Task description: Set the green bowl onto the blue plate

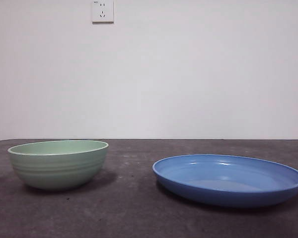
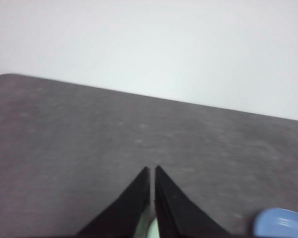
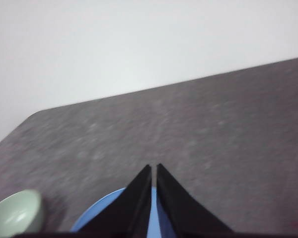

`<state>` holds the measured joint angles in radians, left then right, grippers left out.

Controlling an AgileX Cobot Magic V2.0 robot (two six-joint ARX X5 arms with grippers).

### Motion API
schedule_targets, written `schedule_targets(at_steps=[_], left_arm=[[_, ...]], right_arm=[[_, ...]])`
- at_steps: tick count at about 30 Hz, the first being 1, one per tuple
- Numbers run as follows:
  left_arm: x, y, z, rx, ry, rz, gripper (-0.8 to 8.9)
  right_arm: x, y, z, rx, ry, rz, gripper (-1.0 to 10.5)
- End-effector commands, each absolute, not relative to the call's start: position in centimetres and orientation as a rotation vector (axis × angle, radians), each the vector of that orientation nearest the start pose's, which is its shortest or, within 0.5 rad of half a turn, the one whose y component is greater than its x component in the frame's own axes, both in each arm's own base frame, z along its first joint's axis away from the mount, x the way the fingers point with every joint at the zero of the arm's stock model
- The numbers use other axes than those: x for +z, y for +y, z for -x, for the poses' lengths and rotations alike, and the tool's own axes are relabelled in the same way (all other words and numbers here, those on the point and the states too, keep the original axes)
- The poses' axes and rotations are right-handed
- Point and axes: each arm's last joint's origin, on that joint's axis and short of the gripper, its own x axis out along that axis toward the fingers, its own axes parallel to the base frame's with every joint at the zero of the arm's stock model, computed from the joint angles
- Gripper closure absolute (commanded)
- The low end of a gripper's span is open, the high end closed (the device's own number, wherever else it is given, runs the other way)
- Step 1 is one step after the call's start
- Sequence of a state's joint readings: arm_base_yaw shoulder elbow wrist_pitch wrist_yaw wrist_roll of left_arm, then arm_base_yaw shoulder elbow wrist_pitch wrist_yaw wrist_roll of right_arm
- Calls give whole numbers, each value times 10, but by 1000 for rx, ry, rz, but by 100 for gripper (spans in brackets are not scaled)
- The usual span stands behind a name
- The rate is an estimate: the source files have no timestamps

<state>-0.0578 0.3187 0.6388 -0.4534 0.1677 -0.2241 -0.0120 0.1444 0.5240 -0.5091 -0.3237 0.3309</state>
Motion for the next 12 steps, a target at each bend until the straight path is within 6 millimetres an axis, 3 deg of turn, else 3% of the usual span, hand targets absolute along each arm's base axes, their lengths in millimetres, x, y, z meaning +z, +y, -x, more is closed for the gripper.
schedule_targets(at_steps=[1, 5, 12], left_arm=[[326, -11, -76, -276, 162, 241, 796], [341, -14, -75, -358, 219, 280, 796], [344, -21, -74, -529, 294, 308, 796]], right_arm=[[292, 11, -54, 356, 216, -371, 934], [309, 13, -51, 442, 312, -387, 934], [330, 16, -50, 539, 406, -345, 934]])
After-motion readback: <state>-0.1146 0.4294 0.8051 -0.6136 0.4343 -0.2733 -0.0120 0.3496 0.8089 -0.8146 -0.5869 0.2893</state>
